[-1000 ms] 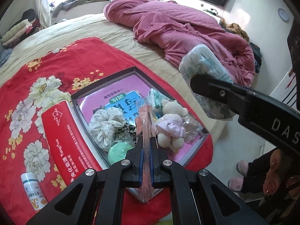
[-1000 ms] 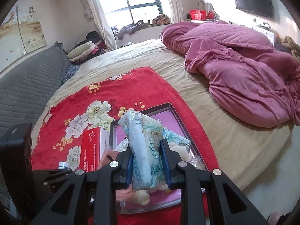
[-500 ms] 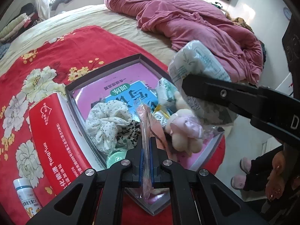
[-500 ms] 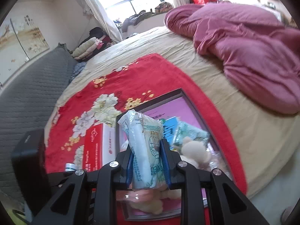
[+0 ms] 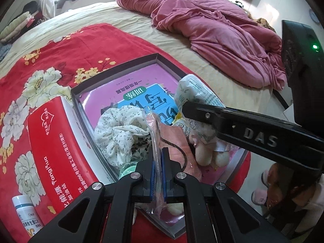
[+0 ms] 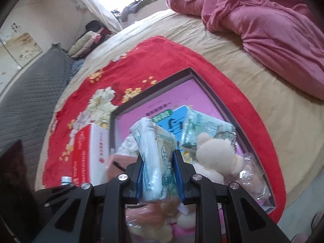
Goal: Organize soft objects
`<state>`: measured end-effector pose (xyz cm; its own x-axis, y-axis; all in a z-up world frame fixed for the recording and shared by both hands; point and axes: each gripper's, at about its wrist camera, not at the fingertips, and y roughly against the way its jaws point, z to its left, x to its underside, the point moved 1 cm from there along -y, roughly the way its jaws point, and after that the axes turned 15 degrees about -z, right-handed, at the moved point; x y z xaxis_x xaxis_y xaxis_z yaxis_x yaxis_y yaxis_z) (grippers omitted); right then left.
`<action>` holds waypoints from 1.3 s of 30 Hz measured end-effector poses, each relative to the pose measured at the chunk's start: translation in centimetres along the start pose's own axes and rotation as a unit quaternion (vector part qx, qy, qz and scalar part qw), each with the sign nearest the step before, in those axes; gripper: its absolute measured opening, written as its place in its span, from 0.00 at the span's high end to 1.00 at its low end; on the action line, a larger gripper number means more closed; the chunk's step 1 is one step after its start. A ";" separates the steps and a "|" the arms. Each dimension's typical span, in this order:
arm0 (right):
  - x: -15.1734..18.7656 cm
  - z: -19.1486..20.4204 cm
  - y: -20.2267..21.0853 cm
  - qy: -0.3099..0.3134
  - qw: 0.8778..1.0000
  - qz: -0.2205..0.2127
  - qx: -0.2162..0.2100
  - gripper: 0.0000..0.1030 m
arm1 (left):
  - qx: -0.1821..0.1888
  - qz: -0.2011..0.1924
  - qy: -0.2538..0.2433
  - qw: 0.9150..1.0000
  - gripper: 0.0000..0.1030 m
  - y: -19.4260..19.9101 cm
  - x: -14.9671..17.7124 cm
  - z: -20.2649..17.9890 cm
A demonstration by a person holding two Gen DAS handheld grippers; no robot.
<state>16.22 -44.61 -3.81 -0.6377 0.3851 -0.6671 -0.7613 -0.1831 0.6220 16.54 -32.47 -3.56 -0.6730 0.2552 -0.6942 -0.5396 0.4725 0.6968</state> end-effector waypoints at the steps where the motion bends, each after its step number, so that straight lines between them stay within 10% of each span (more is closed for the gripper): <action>1: 0.0 -0.1 -0.1 0.001 1.000 -0.001 0.007 0.74 | 0.000 0.000 -0.002 1.000 0.94 0.0 0.0 -0.1; 20: 0.9 1.3 -0.9 0.038 0.999 0.020 -0.015 0.70 | 0.005 -0.003 0.002 1.000 0.90 0.4 0.2 0.4; 30: 0.3 1.8 0.3 0.016 0.999 0.007 -0.028 0.49 | 0.017 -0.004 0.011 1.000 0.85 0.9 0.2 0.7; 39: -0.4 1.5 4.3 0.022 0.999 -0.038 0.007 0.49 | 0.011 -0.017 0.008 1.000 0.48 2.0 -0.1 0.6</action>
<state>13.38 -44.23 -0.25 -0.5825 0.3565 -0.7305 -0.8065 -0.1413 0.5741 15.77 -31.03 -2.20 -0.6629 0.2257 -0.7138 -0.5508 0.4988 0.6692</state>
